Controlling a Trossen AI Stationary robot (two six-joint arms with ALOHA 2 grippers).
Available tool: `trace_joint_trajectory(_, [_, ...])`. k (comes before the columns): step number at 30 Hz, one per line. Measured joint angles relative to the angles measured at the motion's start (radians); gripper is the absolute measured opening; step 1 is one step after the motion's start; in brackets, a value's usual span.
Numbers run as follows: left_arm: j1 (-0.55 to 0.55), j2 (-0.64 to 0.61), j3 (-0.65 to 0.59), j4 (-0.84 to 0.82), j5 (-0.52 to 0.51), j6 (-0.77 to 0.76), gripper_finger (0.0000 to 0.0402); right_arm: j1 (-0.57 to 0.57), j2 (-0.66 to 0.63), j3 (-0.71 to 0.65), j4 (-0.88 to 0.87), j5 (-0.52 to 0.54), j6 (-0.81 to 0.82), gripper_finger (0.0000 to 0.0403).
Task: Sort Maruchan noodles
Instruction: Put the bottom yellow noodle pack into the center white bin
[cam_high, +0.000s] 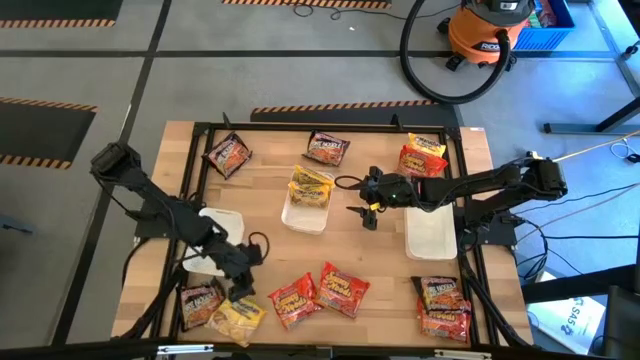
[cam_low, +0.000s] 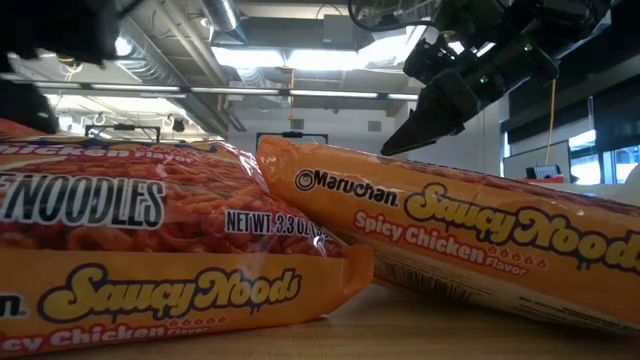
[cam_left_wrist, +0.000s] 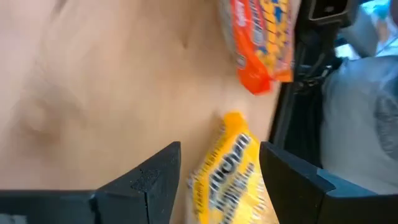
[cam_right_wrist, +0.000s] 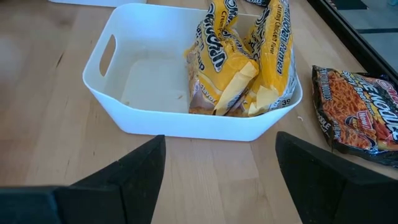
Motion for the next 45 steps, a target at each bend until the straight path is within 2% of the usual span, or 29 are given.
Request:
trace_joint_trajectory(5, [0.058, 0.134, 0.013, 0.063, 0.185, 0.048, 0.0211, 0.0, 0.0, 0.0, 0.0, 0.0, 0.0, 0.028])
trace_joint_trajectory(8, [0.061, 0.213, 0.058, 0.062, 0.3, 0.076, 0.0211, 0.0, 0.0, 0.0, 0.0, 0.0, 0.0, 0.028])
trace_joint_trajectory(10, [0.052, 0.245, 0.091, 0.062, 0.341, 0.094, 0.0211, 0.0, 0.0, 0.0, 0.0, 0.0, 0.0, 0.028])
trace_joint_trajectory(14, [0.03, 0.295, 0.126, -0.021, 0.338, 0.15, 0.0211, 0.0, 0.0, 0.0, -0.001, 0.0, 0.0, 0.028])
trace_joint_trajectory(17, [0.023, 0.316, 0.13, -0.021, 0.309, 0.183, 0.0211, 0.0, 0.0, 0.0, -0.001, -0.009, 0.0, 0.028])
trace_joint_trajectory(25, [0.063, 0.296, 0.145, -0.045, 0.305, 0.21, 0.0211, 0.0, 0.0, 0.0, 0.0, -0.01, 0.0, 0.028])
trace_joint_trajectory(33, [0.027, 0.3, 0.165, -0.22, 0.246, 0.243, 0.0211, 0.0, 0.0, 0.0, 0.0, -0.011, 0.0, 0.028])
trace_joint_trajectory(39, [-0.015, 0.337, 0.165, -0.188, 0.292, 0.23, 0.0211, 0.0, 0.001, 0.0, 0.0, -0.011, 0.0, 0.028])
trace_joint_trajectory(45, [-0.011, 0.382, 0.168, -0.176, 0.354, 0.229, 0.021, 0.0, 0.023, 0.0, 0.007, -0.011, 0.0, 0.028])
